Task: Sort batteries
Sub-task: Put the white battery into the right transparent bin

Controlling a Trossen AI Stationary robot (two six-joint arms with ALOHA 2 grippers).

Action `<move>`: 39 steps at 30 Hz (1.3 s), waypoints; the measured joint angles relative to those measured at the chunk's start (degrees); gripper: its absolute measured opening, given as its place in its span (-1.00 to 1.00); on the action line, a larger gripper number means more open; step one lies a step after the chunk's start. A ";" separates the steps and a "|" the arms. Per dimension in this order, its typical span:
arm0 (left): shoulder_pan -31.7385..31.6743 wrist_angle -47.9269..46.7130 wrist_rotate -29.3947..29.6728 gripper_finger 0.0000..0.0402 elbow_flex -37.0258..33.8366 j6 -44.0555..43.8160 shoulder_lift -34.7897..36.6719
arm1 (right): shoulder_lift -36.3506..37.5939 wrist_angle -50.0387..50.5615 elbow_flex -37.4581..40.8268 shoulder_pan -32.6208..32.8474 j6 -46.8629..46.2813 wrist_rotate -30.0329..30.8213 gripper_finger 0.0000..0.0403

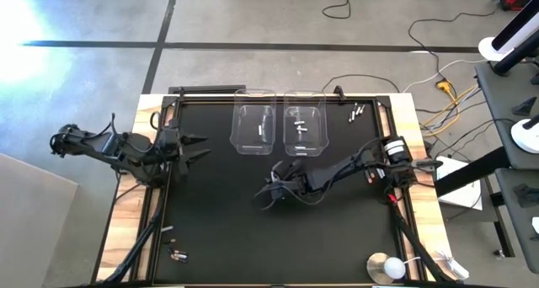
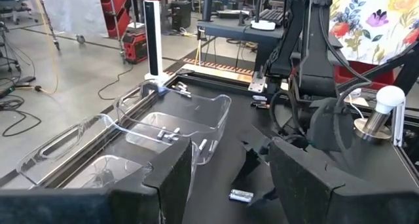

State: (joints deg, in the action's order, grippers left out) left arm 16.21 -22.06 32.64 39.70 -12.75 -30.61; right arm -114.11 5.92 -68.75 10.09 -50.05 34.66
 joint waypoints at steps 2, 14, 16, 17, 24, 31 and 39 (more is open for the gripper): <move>0.00 -0.02 -0.22 -0.09 0.00 -0.24 0.21 | 0.17 1.36 -0.25 -0.18 -1.21 2.15 0.29; 0.00 0.02 -2.96 -0.09 0.00 2.18 1.35 | 0.71 1.42 1.97 -0.25 -3.24 2.77 0.12; 0.00 0.02 -3.35 -0.09 0.00 2.16 1.61 | 0.69 1.42 2.12 -0.26 -2.72 2.72 0.11; 0.00 0.02 -3.39 -0.09 0.00 2.10 1.79 | 0.69 1.23 2.12 -0.26 -2.03 2.56 0.11; 0.00 0.06 -3.39 -0.09 0.00 1.79 2.28 | 0.62 1.24 2.21 -0.24 0.58 0.47 0.10; 0.00 0.07 -3.65 -0.09 0.00 1.94 2.24 | 0.95 1.98 2.40 -0.79 -1.39 2.40 0.03; 0.00 0.09 -3.69 -0.09 0.00 1.74 2.26 | 3.17 9.83 2.49 -0.72 -5.10 2.50 0.02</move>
State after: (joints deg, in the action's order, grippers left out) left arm 16.21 -21.98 28.95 39.70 -11.00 -28.36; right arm -110.95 15.75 -66.26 9.37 -55.15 37.16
